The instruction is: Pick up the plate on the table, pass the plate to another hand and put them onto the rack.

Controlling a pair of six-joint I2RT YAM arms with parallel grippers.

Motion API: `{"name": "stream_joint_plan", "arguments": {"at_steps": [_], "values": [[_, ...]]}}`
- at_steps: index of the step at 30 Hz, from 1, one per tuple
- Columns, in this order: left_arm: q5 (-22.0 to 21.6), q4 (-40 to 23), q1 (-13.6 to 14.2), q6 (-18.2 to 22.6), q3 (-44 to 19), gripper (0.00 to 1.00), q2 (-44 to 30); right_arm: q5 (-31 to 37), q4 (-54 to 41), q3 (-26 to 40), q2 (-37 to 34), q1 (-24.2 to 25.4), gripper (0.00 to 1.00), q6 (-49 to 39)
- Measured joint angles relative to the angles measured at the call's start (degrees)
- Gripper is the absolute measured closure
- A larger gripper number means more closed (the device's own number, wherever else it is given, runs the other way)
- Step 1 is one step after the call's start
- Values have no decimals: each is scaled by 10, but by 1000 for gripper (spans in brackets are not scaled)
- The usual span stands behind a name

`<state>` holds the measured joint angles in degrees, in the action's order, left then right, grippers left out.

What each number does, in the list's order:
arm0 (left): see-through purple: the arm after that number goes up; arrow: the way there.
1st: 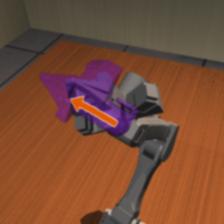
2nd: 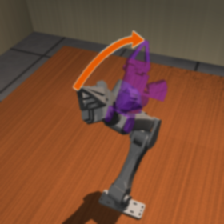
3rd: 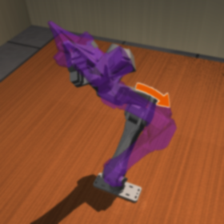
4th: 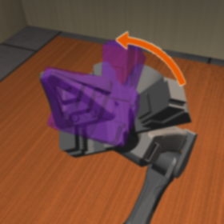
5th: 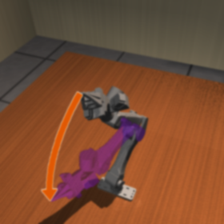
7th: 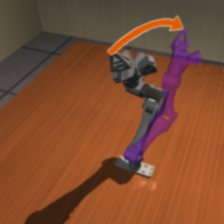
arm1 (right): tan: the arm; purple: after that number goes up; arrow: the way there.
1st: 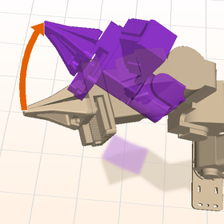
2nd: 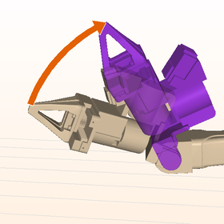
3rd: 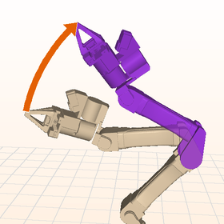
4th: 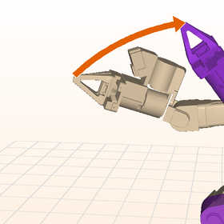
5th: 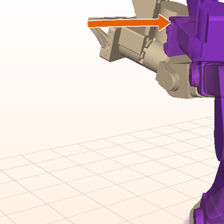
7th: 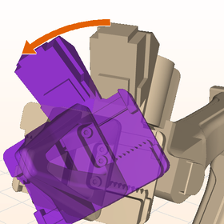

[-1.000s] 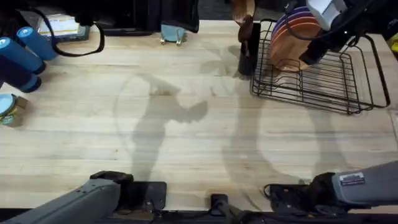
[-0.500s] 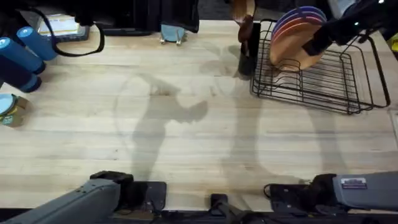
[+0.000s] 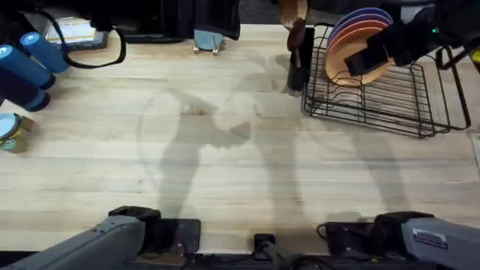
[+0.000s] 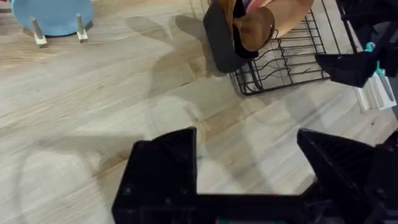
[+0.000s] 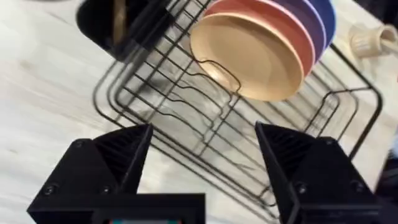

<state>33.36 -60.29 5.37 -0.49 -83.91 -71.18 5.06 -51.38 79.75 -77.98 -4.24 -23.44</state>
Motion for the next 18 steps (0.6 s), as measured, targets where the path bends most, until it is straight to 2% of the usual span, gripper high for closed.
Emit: {"name": "stream_joint_plan", "arguments": {"at_steps": [9,18], "values": [[0,0,0,0,0,6,0,0,-47,0,52,-29,4,145],[0,0,0,0,0,4,0,-2,-76,0,85,-42,5,210]]}}
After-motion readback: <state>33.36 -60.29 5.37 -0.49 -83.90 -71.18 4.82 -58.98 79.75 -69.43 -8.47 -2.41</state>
